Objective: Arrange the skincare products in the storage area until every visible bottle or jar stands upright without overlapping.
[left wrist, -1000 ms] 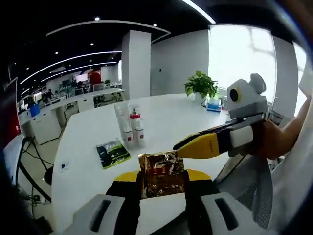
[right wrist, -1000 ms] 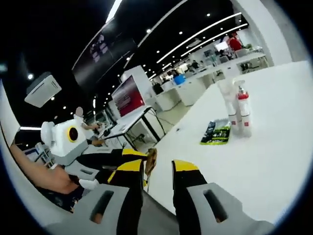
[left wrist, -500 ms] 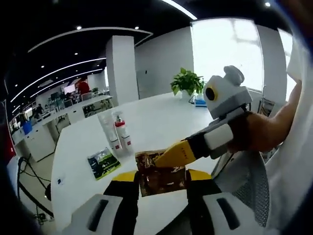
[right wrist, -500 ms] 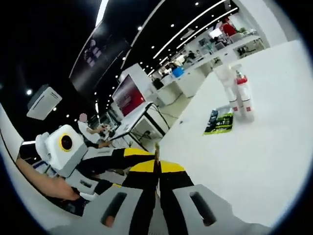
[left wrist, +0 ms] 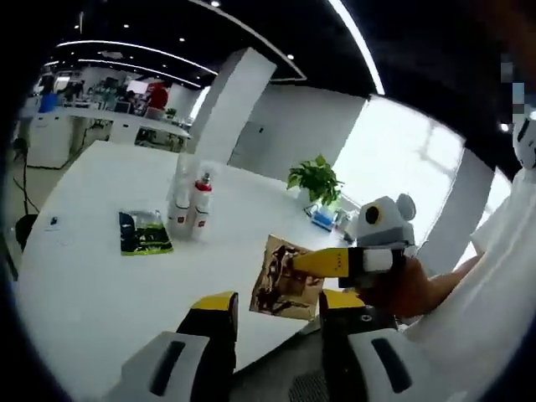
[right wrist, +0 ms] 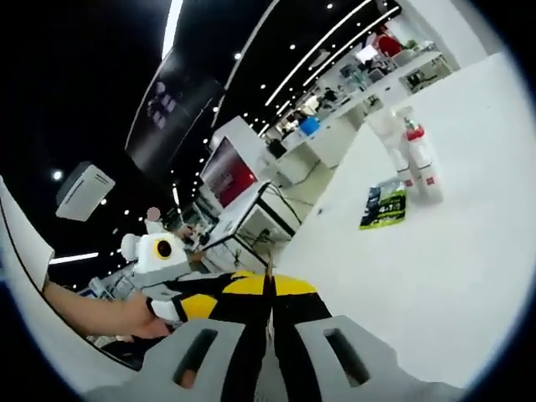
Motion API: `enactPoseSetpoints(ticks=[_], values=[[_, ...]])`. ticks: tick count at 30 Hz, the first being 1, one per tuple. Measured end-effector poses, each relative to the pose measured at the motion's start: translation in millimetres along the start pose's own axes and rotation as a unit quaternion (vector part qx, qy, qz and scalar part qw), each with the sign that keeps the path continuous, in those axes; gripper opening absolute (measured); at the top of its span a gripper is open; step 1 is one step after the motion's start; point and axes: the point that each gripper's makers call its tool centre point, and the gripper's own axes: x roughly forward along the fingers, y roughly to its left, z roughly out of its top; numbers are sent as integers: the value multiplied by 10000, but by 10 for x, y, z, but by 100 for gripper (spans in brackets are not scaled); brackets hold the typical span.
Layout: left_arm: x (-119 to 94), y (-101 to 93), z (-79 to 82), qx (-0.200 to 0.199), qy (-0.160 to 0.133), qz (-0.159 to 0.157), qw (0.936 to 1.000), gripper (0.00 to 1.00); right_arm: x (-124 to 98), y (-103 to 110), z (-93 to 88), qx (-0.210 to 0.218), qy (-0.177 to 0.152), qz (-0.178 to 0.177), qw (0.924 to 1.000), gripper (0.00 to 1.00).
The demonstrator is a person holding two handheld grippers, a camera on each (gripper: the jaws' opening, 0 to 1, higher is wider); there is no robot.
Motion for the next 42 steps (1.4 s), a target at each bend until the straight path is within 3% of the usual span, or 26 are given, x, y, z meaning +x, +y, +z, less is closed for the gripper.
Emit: enactPoseSetpoints(ticks=[3, 5, 10, 15, 17, 27, 31, 36, 42], values=[[12, -45, -50, -90, 21, -216, 9997, 34, -4, 19, -8, 97, 33, 73, 9999, 0], [10, -106, -49, -383, -58, -430, 9983, 31, -6, 35, -20, 99, 63, 109, 9999, 0], [-45, -150, 37, -824, -263, -792, 9931, 26, -30, 83, -13, 186, 57, 267, 9995, 0], [-90, -135, 50, -1149, -294, -930, 9886, 8, -56, 131, 0, 211, 21, 418, 9989, 0], [-108, -194, 82, -1306, -340, -1142, 9843, 2, -59, 148, 10, 231, 0, 471, 9986, 0], [-90, -200, 71, -1427, -294, -1241, 9815, 0, -68, 171, 28, -2, -102, 504, 9987, 1], [-95, -217, 119, -1519, -416, -1309, 9788, 0, -71, 187, 50, -9, -168, 558, 9983, 4], [-66, -275, 240, -1807, -754, -1447, 9699, 0, -64, 218, 47, 31, -156, 667, 9976, 9], [-29, -270, 246, -1907, -764, -1507, 9670, 0, -80, 240, 52, 44, -155, 726, 9972, 7]])
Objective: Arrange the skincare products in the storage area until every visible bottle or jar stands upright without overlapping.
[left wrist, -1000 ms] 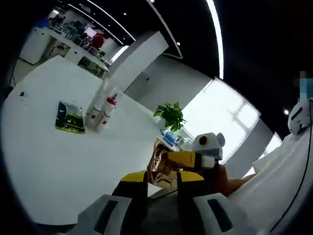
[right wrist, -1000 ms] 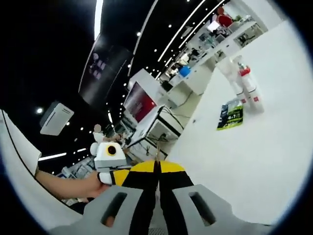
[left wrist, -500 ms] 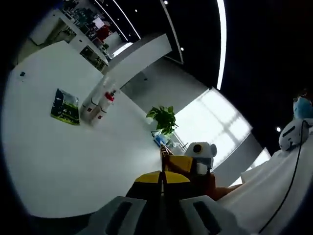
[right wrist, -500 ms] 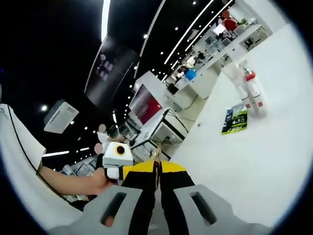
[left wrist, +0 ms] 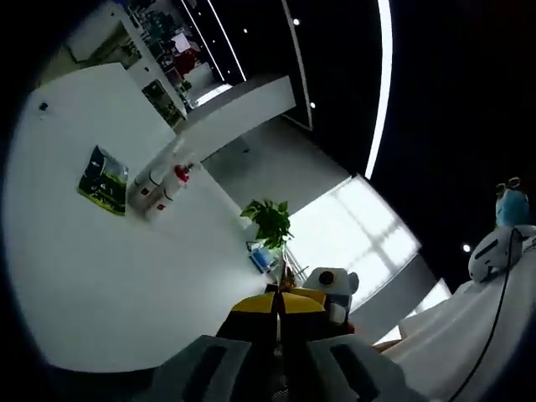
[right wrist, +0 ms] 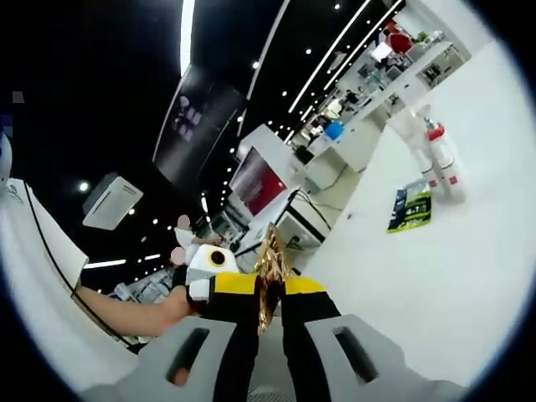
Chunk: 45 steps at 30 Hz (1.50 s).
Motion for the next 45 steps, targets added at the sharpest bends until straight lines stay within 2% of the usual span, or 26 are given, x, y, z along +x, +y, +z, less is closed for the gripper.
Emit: enactPoseSetpoints(ticks=[4, 12, 20, 25, 37, 40, 42, 45], values=[[-23, 39, 29, -92, -78, 20, 9999, 0, -12, -5, 8, -28, -25, -1, 10000, 6], [-24, 64, 15, -160, -35, 31, 9999, 0, -31, -10, 17, -58, -44, -39, 10000, 2], [-21, 51, -9, -160, 12, -22, 9999, 0, -44, 21, 20, -135, -60, -21, 9999, 1], [-23, 54, -32, -130, 48, -2, 9999, 0, -58, 63, 12, -389, -77, -54, 9992, 1], [-28, 61, -8, -203, -26, -62, 9998, 0, -67, 29, 53, -342, -163, -44, 9993, 2], [-63, 85, 40, -269, -155, -59, 9995, 0, -95, -6, 109, -240, -312, -61, 9992, 2], [-64, 87, 30, -274, -120, -57, 9995, 0, -103, -28, 100, -131, -285, -120, 9994, 1], [-47, 112, 7, -246, -59, 2, 9997, 0, -102, -1, 89, -321, -267, -162, 9990, 0]])
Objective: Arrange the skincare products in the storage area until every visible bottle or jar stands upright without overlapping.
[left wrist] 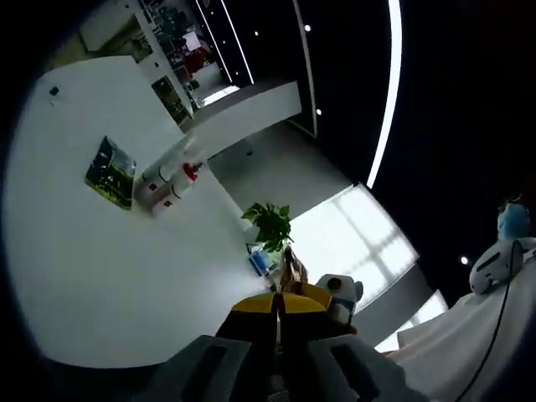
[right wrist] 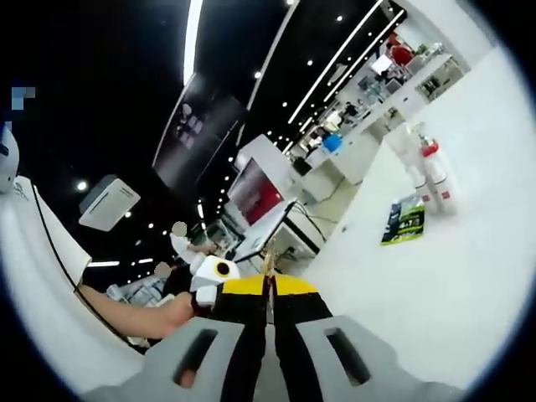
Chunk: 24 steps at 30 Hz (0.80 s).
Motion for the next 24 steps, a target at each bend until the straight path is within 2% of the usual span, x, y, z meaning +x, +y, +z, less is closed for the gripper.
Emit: enactPoseSetpoints(ticks=[3, 4, 11, 13, 14, 17, 24], values=[[11, 47, -49, -25, 146, 71, 9999, 1, 0, -4, -7, -19, 16, -4, 10000, 0], [18, 60, -103, 57, 280, 134, 9995, 2, 2, -2, -7, -5, 22, 15, 10000, 0], [31, 57, -138, 22, 386, 94, 9992, 10, 18, 11, -62, 84, 180, 62, 9998, 0], [31, 52, -150, 82, 417, 80, 9991, 9, 18, 17, -78, 86, 220, 80, 9997, 0], [21, 42, -152, 273, 417, 48, 9987, 7, 17, 11, -78, 79, 219, 67, 9997, 0], [5, -3, -141, 232, 376, -70, 9990, 3, 16, -22, -61, 98, 173, 6, 9998, 0], [-8, -14, -112, 152, 324, -116, 9993, 0, 31, -23, -54, -25, 139, 5, 9999, 1]])
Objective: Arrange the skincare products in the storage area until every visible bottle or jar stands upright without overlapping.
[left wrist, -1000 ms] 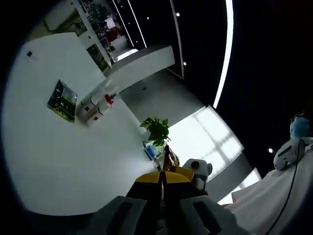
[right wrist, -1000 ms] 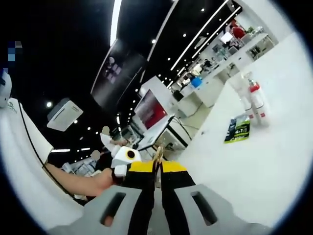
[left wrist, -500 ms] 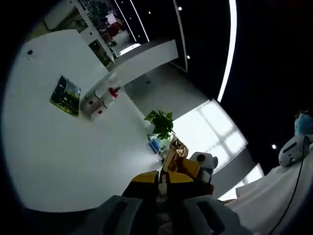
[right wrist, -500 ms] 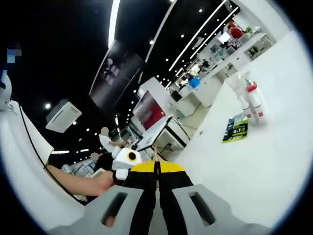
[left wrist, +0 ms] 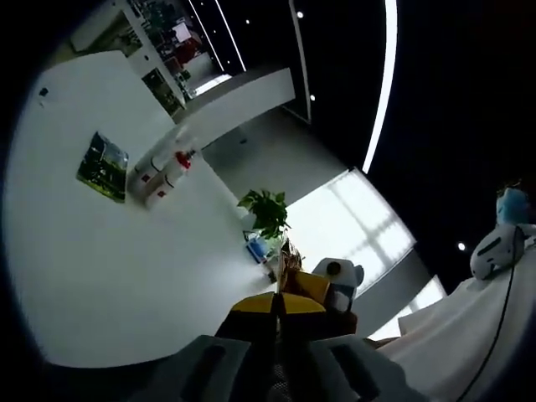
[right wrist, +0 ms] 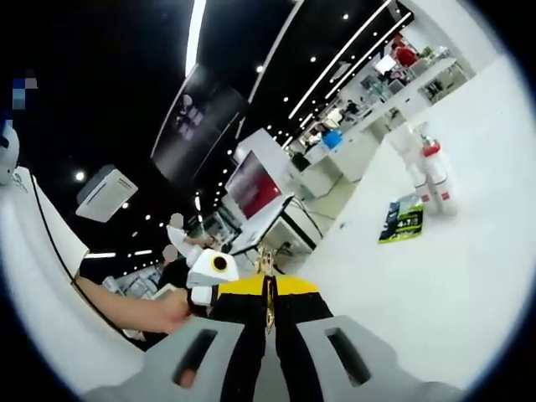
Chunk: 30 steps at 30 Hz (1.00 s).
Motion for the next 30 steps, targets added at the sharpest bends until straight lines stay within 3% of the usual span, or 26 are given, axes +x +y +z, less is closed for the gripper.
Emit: enactPoseSetpoints(ticks=[8, 17, 24, 30], values=[[-22, 9, 54, -19, -97, 23, 9999, 0, 21, -18, -9, -108, 22, -69, 9999, 3], [-120, 67, 242, -178, -471, 79, 9987, 0, 62, -57, -80, -253, 221, -205, 9992, 4], [-297, 221, 528, -344, -868, 199, 9954, 0, 136, -159, -224, -621, 607, -553, 9947, 7], [-362, 343, 820, -376, -1017, 245, 9938, 0, 181, -247, -350, -673, 956, -768, 9902, 8]])
